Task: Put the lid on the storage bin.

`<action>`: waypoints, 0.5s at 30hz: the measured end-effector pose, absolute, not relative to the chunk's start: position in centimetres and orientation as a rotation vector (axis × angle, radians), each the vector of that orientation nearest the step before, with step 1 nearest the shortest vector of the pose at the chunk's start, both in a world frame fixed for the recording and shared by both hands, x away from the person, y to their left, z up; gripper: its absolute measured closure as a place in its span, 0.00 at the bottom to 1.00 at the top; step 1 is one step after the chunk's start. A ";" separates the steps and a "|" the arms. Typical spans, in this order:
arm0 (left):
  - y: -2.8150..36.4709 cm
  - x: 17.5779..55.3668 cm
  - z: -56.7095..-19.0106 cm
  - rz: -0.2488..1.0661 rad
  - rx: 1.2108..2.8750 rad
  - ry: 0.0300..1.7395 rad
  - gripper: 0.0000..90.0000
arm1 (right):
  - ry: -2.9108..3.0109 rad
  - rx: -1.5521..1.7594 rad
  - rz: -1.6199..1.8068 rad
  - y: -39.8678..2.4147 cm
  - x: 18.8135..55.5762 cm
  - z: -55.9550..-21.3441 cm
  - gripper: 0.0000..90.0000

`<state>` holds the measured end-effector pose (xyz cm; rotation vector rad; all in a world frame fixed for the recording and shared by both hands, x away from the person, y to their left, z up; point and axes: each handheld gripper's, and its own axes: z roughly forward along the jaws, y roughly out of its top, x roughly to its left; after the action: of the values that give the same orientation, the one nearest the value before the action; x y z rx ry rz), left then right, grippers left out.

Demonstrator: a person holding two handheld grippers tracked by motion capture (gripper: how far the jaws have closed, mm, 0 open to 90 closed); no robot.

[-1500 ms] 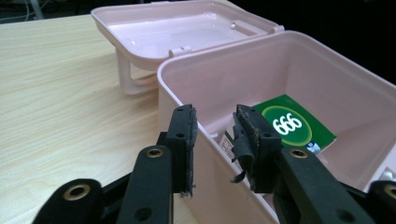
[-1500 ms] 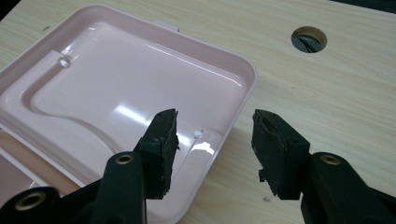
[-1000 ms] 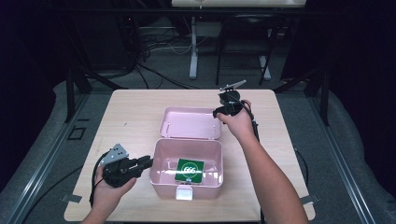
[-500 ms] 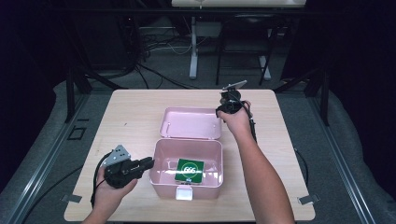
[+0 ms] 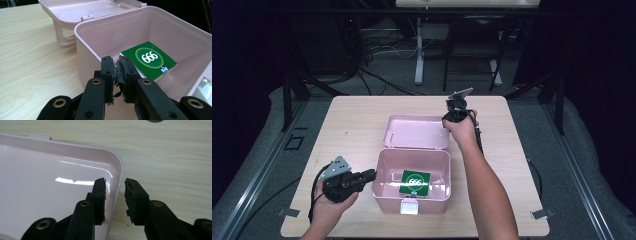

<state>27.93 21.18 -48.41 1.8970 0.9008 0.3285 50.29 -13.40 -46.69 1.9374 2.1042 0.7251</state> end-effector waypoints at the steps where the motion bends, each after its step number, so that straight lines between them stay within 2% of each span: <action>1: 21.2 27.9 -48.4 0.329 1.897 0.900 0.92 | 2.103 1.947 0.724 -13.4 50.4 -46.8 0.80; 11: 21.2 27.9 -48.5 0.326 1.895 0.899 0.92 | 2.089 1.996 0.719 -13.4 50.5 -47.0 0.92; 15: 21.2 27.9 -48.5 0.327 1.895 0.900 0.92 | 2.093 1.994 0.714 -13.5 50.5 -46.9 0.93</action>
<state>27.90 21.23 -48.46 1.8953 0.9001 0.3267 50.48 -13.45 -46.88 1.9944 2.0930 0.7144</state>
